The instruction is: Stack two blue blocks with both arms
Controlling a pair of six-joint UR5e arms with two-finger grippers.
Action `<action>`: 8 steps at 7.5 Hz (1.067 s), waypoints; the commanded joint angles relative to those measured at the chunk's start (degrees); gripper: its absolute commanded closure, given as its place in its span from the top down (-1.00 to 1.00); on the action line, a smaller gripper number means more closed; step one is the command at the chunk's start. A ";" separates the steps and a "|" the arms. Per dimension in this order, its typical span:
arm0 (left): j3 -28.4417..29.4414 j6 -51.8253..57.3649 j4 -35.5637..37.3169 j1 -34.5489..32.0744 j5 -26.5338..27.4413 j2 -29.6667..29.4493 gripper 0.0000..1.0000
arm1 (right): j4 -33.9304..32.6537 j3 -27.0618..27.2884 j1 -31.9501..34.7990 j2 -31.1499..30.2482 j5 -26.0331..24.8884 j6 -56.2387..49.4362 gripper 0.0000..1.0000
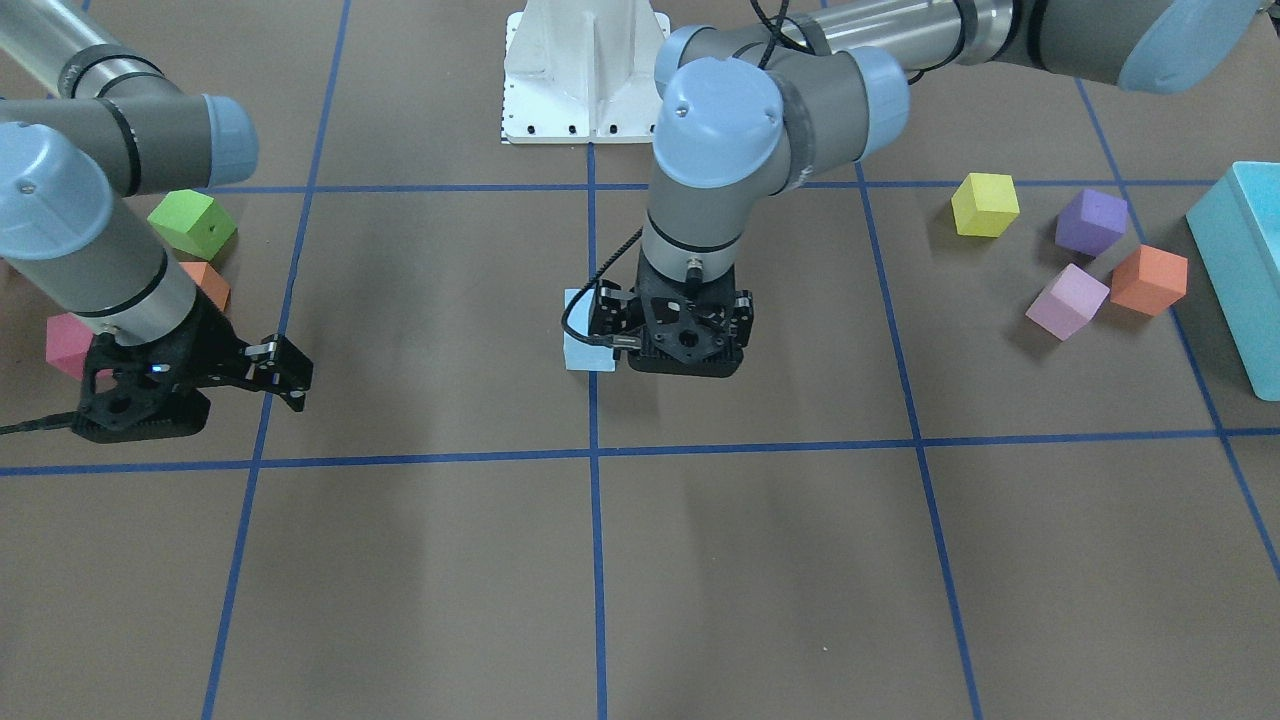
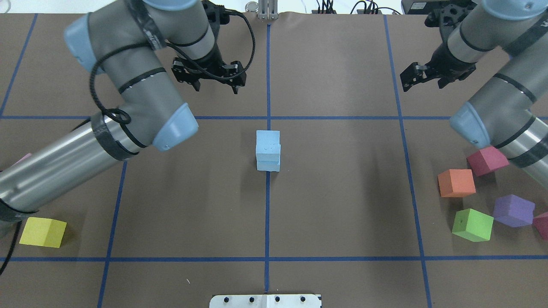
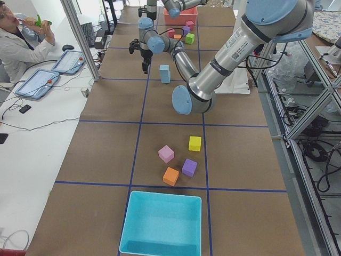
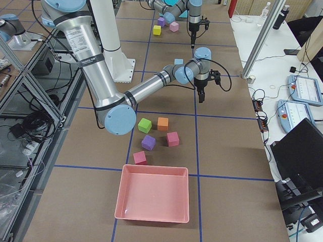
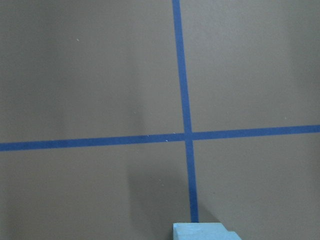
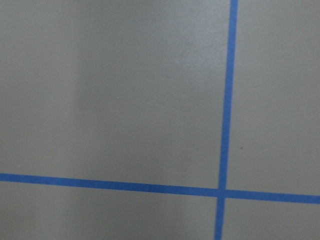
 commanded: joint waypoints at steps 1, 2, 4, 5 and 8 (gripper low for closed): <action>-5.33 17.54 0.02 -9.39 -5.98 9.09 0.99 | 0.11 6.50 3.05 -7.59 -0.09 -2.35 1.00; -6.22 26.34 0.37 -15.18 -9.49 13.22 0.99 | 0.02 7.50 4.71 -8.24 0.34 -2.17 1.00; -5.79 46.55 5.43 -26.61 -14.26 19.04 1.00 | 0.11 7.86 6.21 -9.21 0.52 -2.26 1.00; -5.62 52.82 11.39 -30.32 -14.27 19.41 1.00 | 0.11 8.73 7.35 -11.74 0.87 -2.87 1.00; -0.20 63.57 14.26 -37.02 -14.45 24.25 1.00 | 0.02 8.31 12.96 -19.38 4.64 -13.79 1.00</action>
